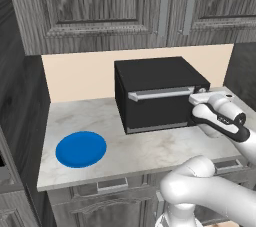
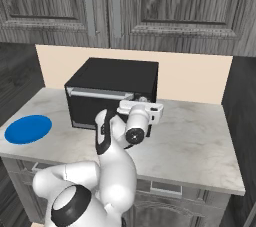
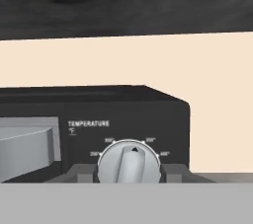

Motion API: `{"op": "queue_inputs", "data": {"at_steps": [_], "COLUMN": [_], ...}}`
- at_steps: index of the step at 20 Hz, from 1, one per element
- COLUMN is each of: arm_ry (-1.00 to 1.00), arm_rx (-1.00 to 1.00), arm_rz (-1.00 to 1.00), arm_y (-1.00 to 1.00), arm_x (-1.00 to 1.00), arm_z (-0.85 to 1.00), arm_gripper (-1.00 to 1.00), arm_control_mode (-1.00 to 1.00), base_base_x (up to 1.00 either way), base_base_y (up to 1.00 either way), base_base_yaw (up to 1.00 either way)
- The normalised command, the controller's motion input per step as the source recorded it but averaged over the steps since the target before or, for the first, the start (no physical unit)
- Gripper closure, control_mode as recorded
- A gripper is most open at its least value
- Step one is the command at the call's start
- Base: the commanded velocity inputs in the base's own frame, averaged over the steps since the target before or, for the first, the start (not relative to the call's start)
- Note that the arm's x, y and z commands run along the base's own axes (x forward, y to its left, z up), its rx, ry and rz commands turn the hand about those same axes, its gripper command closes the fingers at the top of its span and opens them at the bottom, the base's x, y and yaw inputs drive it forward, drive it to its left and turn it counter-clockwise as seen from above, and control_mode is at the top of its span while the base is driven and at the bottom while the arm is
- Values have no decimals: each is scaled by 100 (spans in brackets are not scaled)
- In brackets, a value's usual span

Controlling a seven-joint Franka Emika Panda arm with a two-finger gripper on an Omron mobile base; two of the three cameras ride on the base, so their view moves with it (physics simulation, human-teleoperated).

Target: Pull the toaster oven rack outwards. Pick up the baguette from the plate and place it on the toaster oven rack. Close the toaster oven door fully and set the temperature to the lowest setting.

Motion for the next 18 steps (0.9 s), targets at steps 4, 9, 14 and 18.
{"op": "queue_inputs", "data": {"at_steps": [4,9,14,18], "arm_ry": [0,0,0,0], "arm_rx": [-10,-9,-8,-8], "arm_rz": [3,0,0,0], "arm_y": [0,0,0,0], "arm_x": [0,0,0,0], "arm_z": [0,0,0,0], "arm_gripper": [100,100,100,100], "arm_control_mode": [-100,-100,-100,-100], "base_base_x": [0,0,0,0], "base_base_y": [0,0,0,0], "base_base_yaw": [0,0,0,0]}}
